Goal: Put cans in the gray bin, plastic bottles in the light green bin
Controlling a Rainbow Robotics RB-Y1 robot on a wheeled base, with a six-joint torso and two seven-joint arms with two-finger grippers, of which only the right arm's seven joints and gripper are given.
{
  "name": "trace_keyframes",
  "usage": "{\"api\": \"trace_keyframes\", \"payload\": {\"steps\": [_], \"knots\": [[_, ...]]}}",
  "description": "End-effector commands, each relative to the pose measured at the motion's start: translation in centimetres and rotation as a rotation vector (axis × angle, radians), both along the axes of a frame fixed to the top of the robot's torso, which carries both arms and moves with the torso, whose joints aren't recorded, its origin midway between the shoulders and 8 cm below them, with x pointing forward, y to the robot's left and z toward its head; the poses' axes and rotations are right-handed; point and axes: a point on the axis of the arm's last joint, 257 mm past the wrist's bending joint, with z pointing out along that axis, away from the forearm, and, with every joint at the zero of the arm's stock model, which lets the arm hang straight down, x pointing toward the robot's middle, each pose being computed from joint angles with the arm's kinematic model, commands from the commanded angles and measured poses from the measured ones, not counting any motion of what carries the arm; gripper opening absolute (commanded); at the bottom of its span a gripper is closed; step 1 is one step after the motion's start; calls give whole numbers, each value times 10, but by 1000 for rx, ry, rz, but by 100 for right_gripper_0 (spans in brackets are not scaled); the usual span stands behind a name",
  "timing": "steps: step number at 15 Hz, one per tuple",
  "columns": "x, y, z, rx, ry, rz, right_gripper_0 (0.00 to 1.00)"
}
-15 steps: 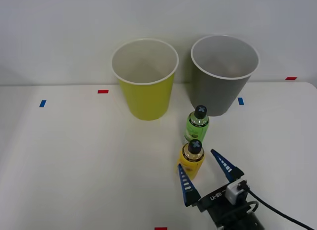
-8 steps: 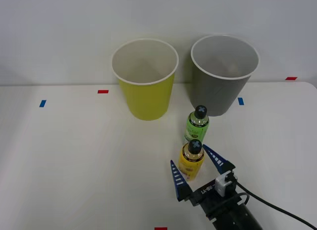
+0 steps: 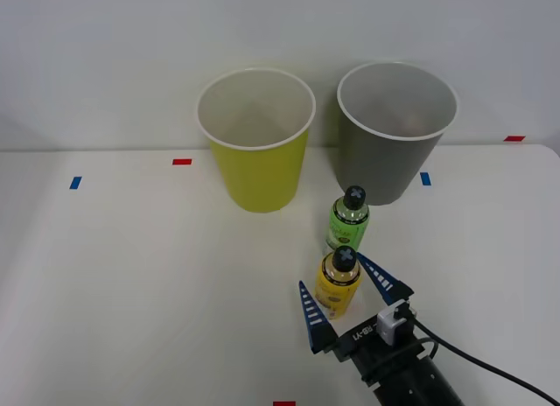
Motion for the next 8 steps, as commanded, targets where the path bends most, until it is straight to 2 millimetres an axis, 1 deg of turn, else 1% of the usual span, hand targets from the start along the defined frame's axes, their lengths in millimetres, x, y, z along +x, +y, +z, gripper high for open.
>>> {"api": "trace_keyframes", "payload": {"steps": [1, 6, 8], "knots": [[-1, -2, -1, -7, 1, 3, 100], [-2, -6, -4, -27, 2, 6, 100], [-3, 1, -2, -19, -1, 13, 100]]}}
